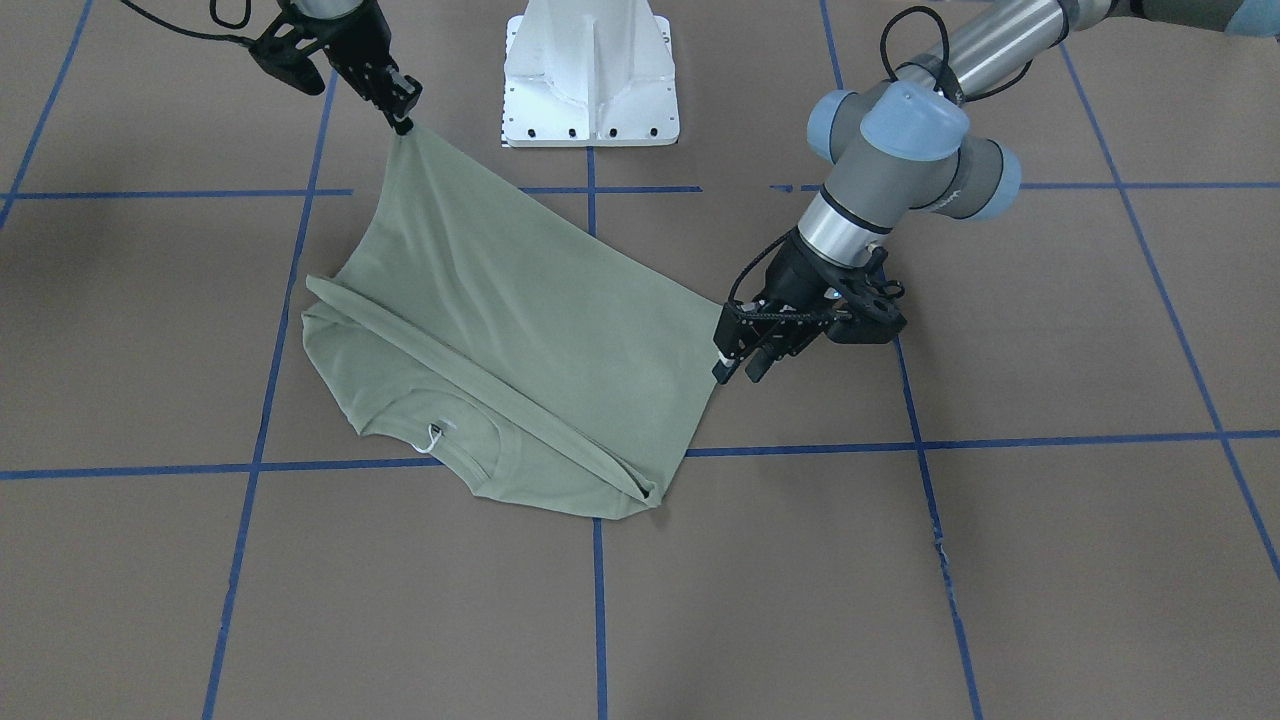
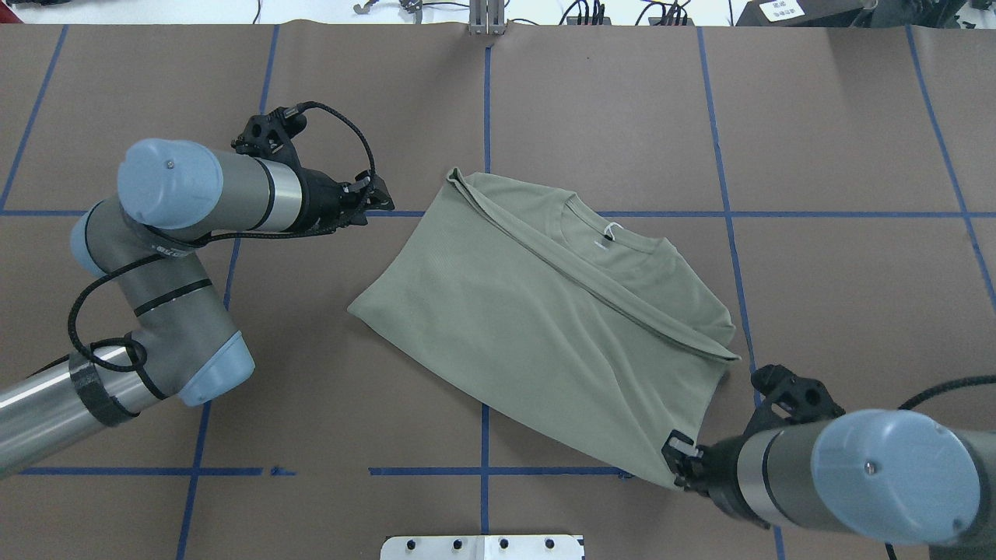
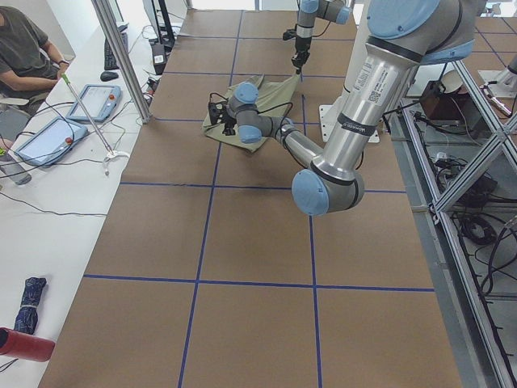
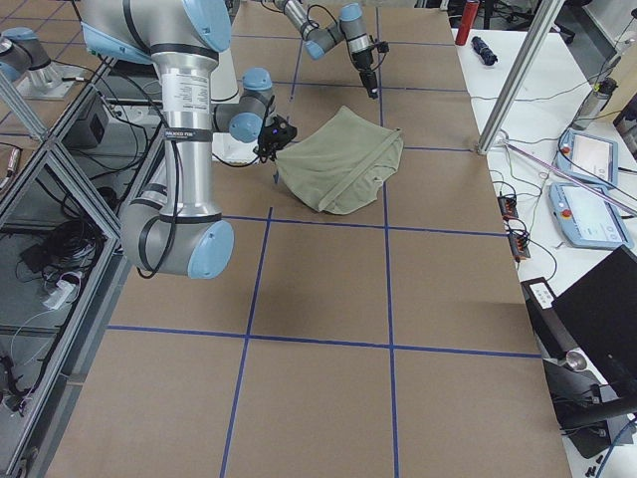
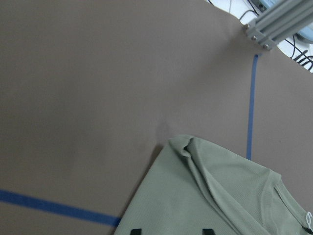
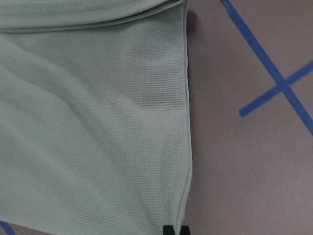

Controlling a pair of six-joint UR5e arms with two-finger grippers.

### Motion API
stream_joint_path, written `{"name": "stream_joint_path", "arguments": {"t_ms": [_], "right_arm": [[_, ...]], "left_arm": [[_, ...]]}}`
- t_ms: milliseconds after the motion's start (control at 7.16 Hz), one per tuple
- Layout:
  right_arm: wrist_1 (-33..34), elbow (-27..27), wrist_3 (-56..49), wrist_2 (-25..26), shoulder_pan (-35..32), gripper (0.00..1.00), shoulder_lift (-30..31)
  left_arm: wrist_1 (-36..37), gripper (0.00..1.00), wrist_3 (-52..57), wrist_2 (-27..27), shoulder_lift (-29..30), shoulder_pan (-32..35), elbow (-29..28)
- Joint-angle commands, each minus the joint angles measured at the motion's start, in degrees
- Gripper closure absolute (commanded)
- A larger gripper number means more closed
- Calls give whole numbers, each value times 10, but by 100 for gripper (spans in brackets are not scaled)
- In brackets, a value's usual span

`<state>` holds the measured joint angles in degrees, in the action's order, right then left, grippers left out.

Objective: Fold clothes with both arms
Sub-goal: 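Hold both corners and rotate the folded shirt a quarter turn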

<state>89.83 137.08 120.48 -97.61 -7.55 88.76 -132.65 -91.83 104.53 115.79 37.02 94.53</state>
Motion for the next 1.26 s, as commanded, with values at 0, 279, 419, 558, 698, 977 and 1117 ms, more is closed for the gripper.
{"name": "stream_joint_path", "arguments": {"t_ms": [0,279,419,558,698,977,1117], "right_arm": [[34,21,5,2,57,90,1],[34,22,14,14,64,1,-3],[34,24,33,37,41,0,-4],[34,22,32,37,12,0,-16],[34,22,32,37,-4,0,-21],[34,22,34,37,-6,0,-26],[34,21,34,38,-7,0,-26]], "left_arm": [[2,43,-8,10,-34,-37,42],[19,42,-84,19,-60,-93,39],[71,42,-105,18,-58,-105,43],[96,42,-110,16,-54,-114,46],[96,43,-110,16,-55,-114,44],[97,63,-109,16,-52,-114,43],[97,100,-103,15,-52,-113,43]]}}
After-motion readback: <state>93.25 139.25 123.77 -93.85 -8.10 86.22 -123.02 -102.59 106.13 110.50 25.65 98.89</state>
